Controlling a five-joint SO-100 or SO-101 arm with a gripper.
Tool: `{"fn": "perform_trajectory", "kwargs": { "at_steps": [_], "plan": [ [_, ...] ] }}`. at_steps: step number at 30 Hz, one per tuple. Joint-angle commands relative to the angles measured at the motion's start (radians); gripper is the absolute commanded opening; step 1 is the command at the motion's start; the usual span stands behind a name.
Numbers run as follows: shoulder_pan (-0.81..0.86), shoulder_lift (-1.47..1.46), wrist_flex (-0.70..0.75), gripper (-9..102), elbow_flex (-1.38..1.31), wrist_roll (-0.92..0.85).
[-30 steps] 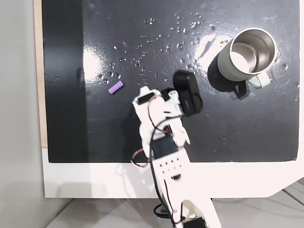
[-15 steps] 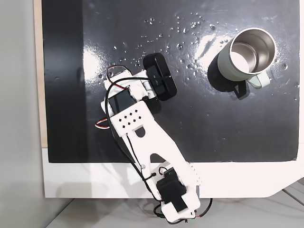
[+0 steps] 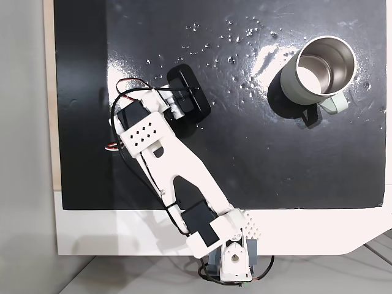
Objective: Grasp a pengrip and put it in the cup.
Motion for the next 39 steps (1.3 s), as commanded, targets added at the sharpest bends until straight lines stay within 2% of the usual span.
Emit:
{"fn": "perform_trajectory", "kwargs": {
  "at_steps": [1, 16, 20, 23, 30, 39],
  "plan": [
    [0.002, -0.006, -0.009, 18, -0.063, 0.009],
    [-0.015, -0.158, -0.017, 15, -0.147, -0.014],
    [-0.02, -0.183, -0.017, 9, -0.15, -0.02],
    [-0.02, -0.192, -0.018, 1, -0.15, -0.02],
    [-0.015, -0.16, -0.017, 0, -0.153, -0.017],
    [0.071, 0.069, 0.152, 0, -0.285, 0.0]
  ]
}}
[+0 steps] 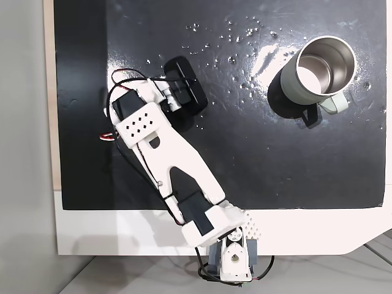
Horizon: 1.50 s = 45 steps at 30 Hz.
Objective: Grasp a pengrip and put it in the cup.
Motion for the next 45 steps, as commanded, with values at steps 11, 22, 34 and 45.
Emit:
{"fn": "perform_trajectory", "kwargs": {
  "at_steps": [11, 22, 34, 45],
  "plan": [
    [0.405, 0.307, 0.357, 0, -0.351, 0.029],
    [0.788, 0.354, 0.387, 0, -0.446, -0.144],
    [0.994, 0.213, 0.325, 0, -0.554, -0.29],
    [1.008, 0.043, 0.308, 0, -0.643, -0.331]
  ]
}}
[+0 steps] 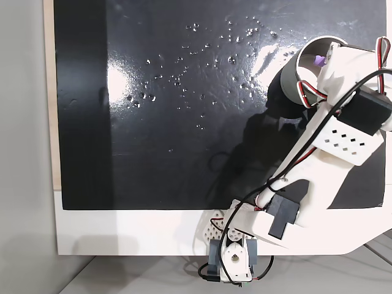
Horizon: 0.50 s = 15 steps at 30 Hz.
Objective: Grasp a pengrip and put it in the cup.
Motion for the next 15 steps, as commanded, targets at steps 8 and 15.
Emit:
{"fn": "perform_trajectory", "kwargs": {
  "at_steps": [8, 15],
  "plan": [
    [0.025, -0.028, -0.031, 0, -0.063, -0.011],
    [0.026, -0.023, -0.031, 23, -0.064, 0.011]
  ]
}}
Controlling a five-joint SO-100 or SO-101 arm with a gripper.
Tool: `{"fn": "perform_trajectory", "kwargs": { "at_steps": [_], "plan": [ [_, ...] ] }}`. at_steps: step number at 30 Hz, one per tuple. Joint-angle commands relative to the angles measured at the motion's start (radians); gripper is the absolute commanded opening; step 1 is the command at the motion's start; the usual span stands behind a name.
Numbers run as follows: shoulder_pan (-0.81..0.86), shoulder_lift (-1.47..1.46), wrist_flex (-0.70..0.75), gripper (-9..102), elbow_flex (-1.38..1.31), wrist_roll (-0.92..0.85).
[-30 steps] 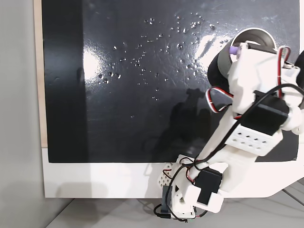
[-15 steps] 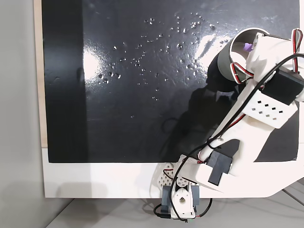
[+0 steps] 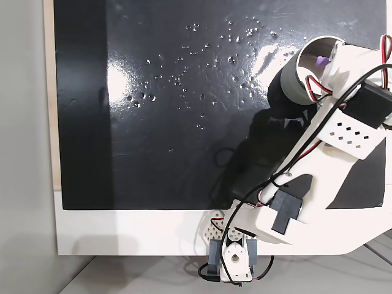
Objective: Grasp a pengrip and put it in the cup.
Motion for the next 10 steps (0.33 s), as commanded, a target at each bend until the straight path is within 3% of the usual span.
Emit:
{"fn": "perform_trajectory", "kwargs": {
  "at_steps": [1, 10],
  "plan": [
    [0.008, 0.012, -0.015, 23, -0.061, 0.009],
    [0.003, 0.015, -0.006, 22, -0.061, 0.009]
  ]
}}
